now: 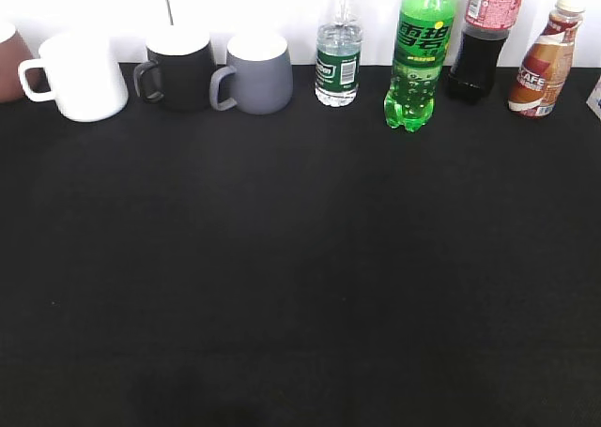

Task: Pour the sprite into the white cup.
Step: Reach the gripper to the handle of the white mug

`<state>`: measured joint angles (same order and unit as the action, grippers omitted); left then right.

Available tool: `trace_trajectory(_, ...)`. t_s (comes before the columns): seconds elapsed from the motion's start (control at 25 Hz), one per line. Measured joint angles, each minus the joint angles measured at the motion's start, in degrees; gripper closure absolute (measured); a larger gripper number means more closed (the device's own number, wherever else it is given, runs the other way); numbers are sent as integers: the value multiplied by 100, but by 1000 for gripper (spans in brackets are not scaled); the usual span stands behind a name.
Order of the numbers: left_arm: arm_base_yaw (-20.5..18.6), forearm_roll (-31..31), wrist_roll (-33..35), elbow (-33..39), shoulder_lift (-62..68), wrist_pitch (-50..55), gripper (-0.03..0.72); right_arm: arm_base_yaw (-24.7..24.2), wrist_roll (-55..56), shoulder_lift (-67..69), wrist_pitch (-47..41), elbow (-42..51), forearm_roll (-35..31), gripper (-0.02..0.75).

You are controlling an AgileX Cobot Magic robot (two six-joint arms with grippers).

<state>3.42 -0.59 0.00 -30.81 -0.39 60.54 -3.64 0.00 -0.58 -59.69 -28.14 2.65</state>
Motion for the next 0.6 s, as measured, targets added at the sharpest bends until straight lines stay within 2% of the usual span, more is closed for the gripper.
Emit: trace_trajectory(0.6, 0, 0, 0, 0, 0, 0, 449, 0, 0, 0, 4, 0, 0, 369)
